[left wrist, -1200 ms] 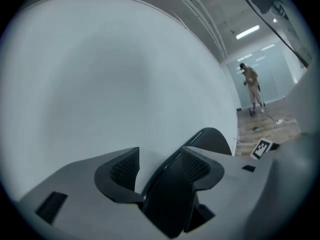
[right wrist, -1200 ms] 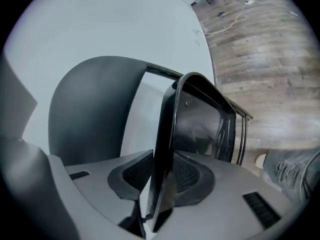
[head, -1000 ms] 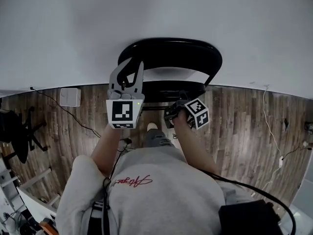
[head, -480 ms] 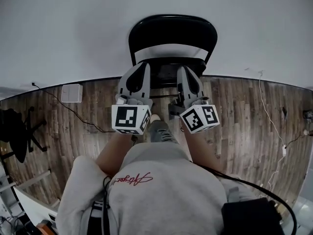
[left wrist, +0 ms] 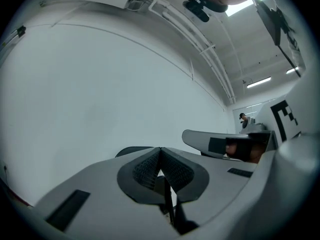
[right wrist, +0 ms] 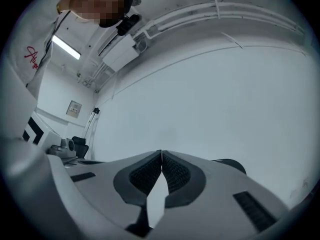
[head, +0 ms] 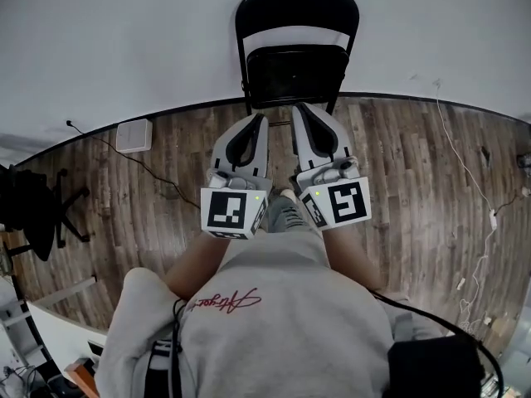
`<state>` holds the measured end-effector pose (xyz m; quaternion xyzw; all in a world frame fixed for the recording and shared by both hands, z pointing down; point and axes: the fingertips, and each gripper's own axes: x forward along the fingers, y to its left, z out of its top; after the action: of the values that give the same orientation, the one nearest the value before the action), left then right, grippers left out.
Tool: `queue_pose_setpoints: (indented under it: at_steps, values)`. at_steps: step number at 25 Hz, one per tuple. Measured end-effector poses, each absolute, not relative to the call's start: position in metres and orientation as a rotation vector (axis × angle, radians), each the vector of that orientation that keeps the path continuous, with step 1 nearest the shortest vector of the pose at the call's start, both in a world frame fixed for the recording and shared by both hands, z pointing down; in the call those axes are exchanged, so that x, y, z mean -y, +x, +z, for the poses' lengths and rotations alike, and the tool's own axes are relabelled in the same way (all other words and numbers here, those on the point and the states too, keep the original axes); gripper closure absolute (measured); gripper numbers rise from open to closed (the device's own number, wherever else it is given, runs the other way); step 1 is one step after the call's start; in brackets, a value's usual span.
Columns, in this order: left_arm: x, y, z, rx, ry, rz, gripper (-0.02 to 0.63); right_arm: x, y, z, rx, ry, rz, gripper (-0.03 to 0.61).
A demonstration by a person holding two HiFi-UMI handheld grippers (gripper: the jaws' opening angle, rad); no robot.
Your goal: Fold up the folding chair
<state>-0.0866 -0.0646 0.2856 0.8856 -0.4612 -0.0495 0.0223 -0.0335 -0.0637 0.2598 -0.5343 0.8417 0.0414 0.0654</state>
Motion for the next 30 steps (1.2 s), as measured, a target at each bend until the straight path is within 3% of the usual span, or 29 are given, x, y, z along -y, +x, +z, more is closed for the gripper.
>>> queue_pose_setpoints:
  at_steps: [11,30]
  values:
    - [0.002,-0.069,0.279,1.403,2.732,-0.178,0.598,-0.014,-0.011,0.263,-2.575,-1.630,0.084,0.561]
    - [-0.022,-0.044,0.265,1.397,2.806,-0.167,0.598,-0.039,0.013,0.258,-2.522,-1.673,0.107,0.562]
